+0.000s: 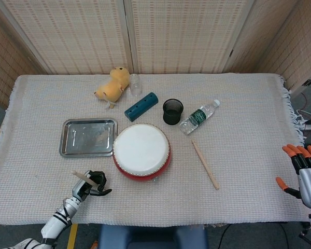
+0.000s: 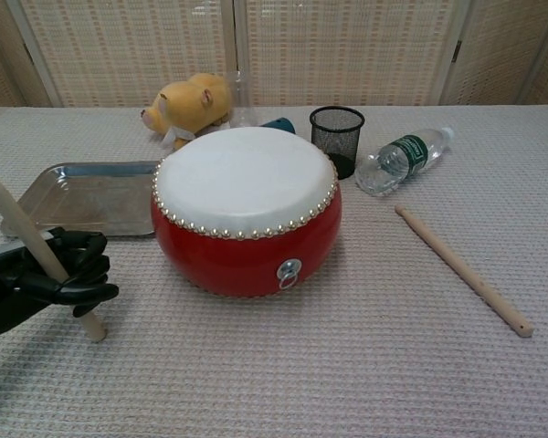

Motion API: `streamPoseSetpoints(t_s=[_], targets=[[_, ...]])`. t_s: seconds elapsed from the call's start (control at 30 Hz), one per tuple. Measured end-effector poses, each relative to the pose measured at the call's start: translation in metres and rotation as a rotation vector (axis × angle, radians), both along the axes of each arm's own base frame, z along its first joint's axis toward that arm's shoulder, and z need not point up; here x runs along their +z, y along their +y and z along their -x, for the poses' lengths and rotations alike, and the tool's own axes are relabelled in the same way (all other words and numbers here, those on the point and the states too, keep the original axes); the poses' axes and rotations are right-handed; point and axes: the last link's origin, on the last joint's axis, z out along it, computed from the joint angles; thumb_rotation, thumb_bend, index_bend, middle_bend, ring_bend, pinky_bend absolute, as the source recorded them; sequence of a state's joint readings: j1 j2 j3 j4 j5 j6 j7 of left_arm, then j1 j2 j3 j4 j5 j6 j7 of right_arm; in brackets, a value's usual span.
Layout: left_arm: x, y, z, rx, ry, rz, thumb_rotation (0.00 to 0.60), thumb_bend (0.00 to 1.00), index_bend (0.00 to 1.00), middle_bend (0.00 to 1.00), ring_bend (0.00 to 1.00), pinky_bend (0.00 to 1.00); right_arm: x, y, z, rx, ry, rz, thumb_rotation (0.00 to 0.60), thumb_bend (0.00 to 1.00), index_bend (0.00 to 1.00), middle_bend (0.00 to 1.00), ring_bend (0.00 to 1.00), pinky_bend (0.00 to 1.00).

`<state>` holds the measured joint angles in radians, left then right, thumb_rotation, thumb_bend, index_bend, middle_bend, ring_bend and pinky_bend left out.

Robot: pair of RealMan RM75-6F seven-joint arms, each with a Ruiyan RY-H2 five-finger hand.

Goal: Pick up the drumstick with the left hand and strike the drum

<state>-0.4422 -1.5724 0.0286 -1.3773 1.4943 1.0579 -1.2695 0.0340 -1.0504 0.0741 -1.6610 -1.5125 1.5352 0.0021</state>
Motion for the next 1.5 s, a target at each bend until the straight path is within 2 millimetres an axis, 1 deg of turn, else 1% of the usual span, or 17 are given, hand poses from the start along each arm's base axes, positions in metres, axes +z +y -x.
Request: streamPoseSetpoints(t_s=[0.43,0.67,0.83,0.97,1.03,1.1,1.2,1.4,1.5], targets=[[-0.015,-0.003,0.002,0.003,0.053,-0.011,0.58,0.19,0.81,0.88,0.81,0.75,0.0,0.0,0.0,-0.002,-0.001,0.001,0.6,0.23,0.15,0.12,0.0,0.02],[-0.019,-0.005,0.003,-0.006,0.07,-0.01,0.58,0.19,0.82,0.89,0.82,0.76,0.0,0.001,0.0,-0.001,-0.002,0.003,0.6,0.23,0.15,0.12,0.0,0.02],[-0.021,-0.005,0.003,-0.006,0.082,-0.015,0.599,0.2,0.87,0.94,0.87,0.83,0.0,0.001,0.001,-0.002,-0.003,0.004,0.6,0.23,0.15,0.12,0.0,0.02],[-0.023,-0.005,0.004,-0.008,0.104,-0.018,0.6,0.25,0.92,0.99,0.92,0.94,0.001,0.001,0.001,-0.002,-0.003,0.006,0.6,0.23,0.15,0.12,0.0,0.02],[-0.024,-0.004,0.004,-0.004,0.114,-0.021,0.6,0.3,0.95,1.0,0.95,0.99,0.001,0.001,0.001,-0.002,-0.003,0.005,0.6,0.23,0.15,0.12,0.0,0.02],[-0.024,-0.004,0.004,-0.001,0.125,-0.028,0.6,0.35,0.97,1.0,0.97,1.0,0.0,0.001,0.001,-0.003,-0.003,0.004,0.6,0.23,0.15,0.12,0.0,0.02],[-0.024,-0.002,0.005,0.011,0.135,-0.042,0.6,0.45,1.0,1.0,0.99,1.0,0.0,0.001,0.001,-0.001,-0.004,0.004,0.6,0.23,0.15,0.12,0.0,0.02],[-0.019,0.002,0.006,0.034,0.129,-0.072,0.6,0.71,1.0,1.0,1.0,1.0,0.0,0.001,0.0,0.005,-0.005,0.003,0.6,0.23,0.15,0.12,0.0,0.02],[-0.012,0.004,0.008,0.033,0.13,-0.088,0.6,0.79,1.0,1.0,1.0,1.0,0.0,0.0,0.0,0.008,-0.005,0.001,0.6,0.23,0.15,0.12,0.0,0.02]])
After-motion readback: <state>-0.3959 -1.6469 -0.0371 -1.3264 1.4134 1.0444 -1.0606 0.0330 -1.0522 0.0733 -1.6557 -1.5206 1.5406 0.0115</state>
